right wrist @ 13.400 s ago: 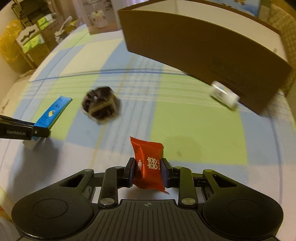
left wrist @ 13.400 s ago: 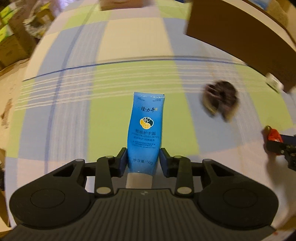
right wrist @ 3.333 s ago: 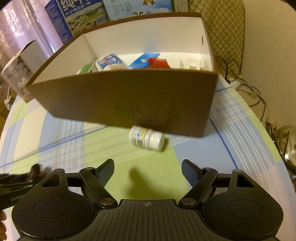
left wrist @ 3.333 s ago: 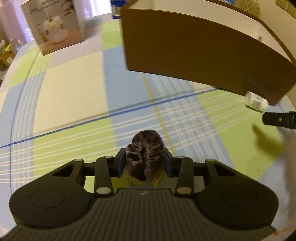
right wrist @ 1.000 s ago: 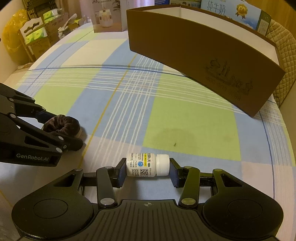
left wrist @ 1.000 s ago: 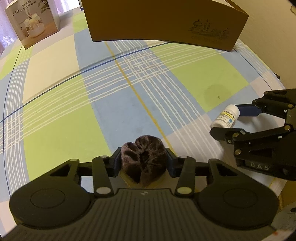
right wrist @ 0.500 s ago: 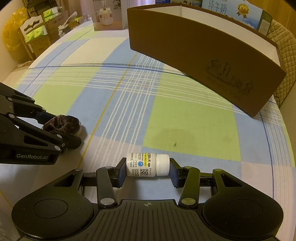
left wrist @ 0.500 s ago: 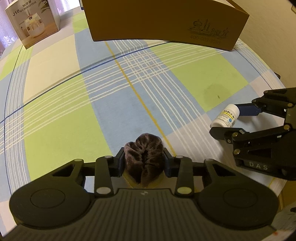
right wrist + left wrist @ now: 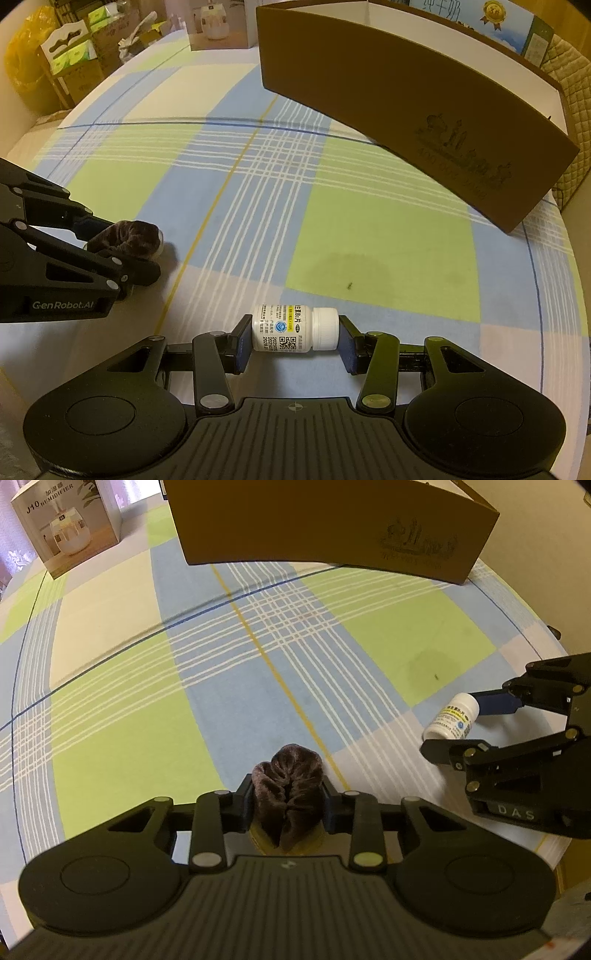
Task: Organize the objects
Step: 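Lift the scrunchie and pill bottle and carry both toward the brown box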
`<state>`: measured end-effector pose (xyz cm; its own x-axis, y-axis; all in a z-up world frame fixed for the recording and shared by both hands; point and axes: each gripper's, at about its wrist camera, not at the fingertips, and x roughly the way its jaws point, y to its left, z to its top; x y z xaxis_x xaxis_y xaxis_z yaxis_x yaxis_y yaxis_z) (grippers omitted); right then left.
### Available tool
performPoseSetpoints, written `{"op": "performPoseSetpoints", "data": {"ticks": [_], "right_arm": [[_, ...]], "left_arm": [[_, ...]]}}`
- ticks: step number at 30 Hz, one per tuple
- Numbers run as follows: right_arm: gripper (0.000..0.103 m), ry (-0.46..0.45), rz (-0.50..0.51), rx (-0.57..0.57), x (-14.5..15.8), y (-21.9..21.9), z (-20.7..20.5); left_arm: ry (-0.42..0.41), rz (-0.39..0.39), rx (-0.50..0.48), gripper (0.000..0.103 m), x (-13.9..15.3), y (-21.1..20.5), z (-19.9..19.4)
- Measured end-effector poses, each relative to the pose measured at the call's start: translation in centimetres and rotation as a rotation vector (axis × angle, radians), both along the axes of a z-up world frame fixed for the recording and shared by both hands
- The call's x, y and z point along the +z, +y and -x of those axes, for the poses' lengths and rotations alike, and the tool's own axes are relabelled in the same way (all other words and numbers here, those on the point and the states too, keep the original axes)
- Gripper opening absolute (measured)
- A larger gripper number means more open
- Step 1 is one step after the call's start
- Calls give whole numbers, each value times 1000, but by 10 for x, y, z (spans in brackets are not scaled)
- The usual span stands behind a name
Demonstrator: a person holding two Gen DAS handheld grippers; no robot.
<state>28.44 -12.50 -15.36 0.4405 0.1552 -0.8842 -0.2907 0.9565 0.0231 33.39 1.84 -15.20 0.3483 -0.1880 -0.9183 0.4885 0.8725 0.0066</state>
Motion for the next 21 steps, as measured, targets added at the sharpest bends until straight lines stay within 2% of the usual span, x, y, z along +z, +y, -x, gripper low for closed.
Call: {"op": "performPoseSetpoints", "data": {"ticks": [6, 13, 21], "right_arm": [[44, -35, -16, -9, 15, -9, -4], [44, -117, -86, -46, 54, -30, -16], [44, -204, -171, -103, 96, -57, -49]], "left_arm": [[-20, 18, 9, 29, 13, -6, -7], [-87, 80, 11, 29, 54, -18, -26], [-180, 142, 1, 29, 96, -41, -64]]}}
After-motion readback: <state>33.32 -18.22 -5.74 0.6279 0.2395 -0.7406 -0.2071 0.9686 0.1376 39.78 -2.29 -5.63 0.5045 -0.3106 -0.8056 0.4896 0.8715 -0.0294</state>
